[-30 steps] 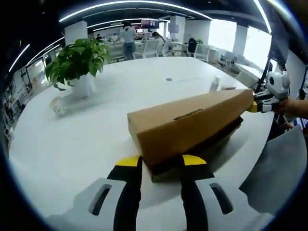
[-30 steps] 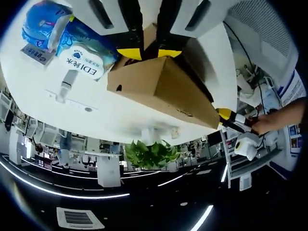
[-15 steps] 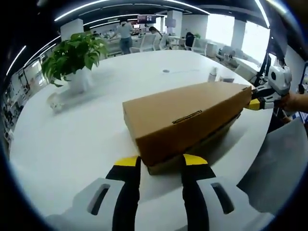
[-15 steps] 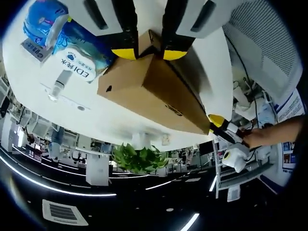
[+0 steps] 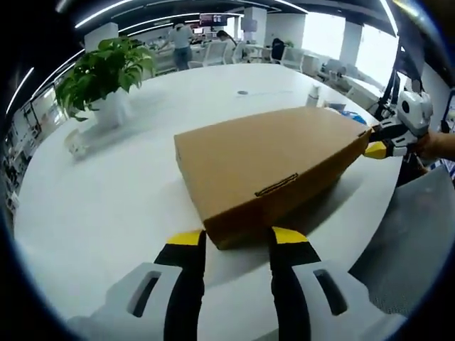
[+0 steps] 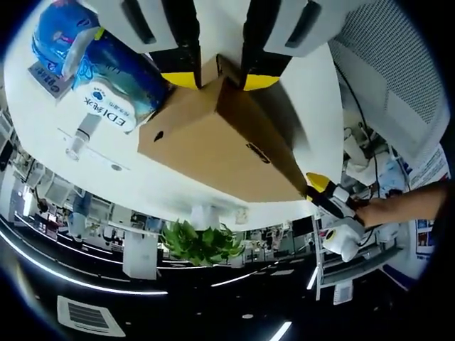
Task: Operate the shoe box by opening the lid, removing the specified soft item, and placing it in the target area until the item is outside and the box remains undamaged.
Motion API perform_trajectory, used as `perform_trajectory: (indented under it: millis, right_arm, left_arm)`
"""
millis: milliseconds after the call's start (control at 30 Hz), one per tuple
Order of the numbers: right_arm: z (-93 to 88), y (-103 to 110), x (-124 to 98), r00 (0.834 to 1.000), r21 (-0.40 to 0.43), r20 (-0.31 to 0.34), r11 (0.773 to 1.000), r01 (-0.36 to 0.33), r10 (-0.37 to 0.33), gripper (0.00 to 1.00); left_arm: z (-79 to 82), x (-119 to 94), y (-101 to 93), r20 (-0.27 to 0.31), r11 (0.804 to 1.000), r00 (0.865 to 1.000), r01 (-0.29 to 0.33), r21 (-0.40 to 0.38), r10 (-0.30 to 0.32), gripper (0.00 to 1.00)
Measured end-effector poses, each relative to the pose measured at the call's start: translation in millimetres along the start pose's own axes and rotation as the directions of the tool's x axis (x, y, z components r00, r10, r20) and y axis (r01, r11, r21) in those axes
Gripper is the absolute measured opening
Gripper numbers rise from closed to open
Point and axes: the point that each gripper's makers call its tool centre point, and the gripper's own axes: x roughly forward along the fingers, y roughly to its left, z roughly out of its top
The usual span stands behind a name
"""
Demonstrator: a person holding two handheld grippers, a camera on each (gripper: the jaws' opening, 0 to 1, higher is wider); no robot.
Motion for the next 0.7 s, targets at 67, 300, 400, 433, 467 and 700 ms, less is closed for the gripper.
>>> perform_trajectory:
  millis: [67,300,400,433,467,700]
  right_arm:
    - [-2.3,0.1,0.6,1.000,-0.014,-0.010,1.000,0.001,-0.001,0.18]
    - [0.7,-2.8,-1.2,1.000,-0.014,-0.005,1.000,0.003,-0.003,0.19]
    - [5.7,-2.8,-3.4,1.000,-0.015,0.008,1.000,0.000,0.000,0.20]
    - [7.6,-2.6,-3.4,1.000,-0.017,0.014,1.000,-0.003,0.004,0.21]
    - [8.3,-2.5,-3.0,1.000,-0.020,0.015,1.000,-0.006,0.006,0.21]
    - [8.4,-2.1,0.7,1.000,-0.021,0.006,1.000,-0.017,0.017,0.23]
  left_arm:
    - [-1.8,0.9,0.3,-0.007,1.000,1.000,0.000,0.002,0.000,0.35]
    - [-1.6,-1.7,2.8,-0.001,1.000,1.000,0.000,-0.005,0.000,0.34]
    - [1.2,-4.1,4.1,0.007,1.000,1.000,-0.005,-0.003,0.005,0.34]
    - [2.5,-4.6,4.6,0.012,1.000,1.000,-0.006,-0.002,0.006,0.34]
    - [3.8,-4.9,5.4,0.017,1.000,1.000,-0.007,-0.004,0.007,0.34]
    - [7.0,-2.5,5.0,0.026,1.000,1.000,0.002,0.012,-0.002,0.33]
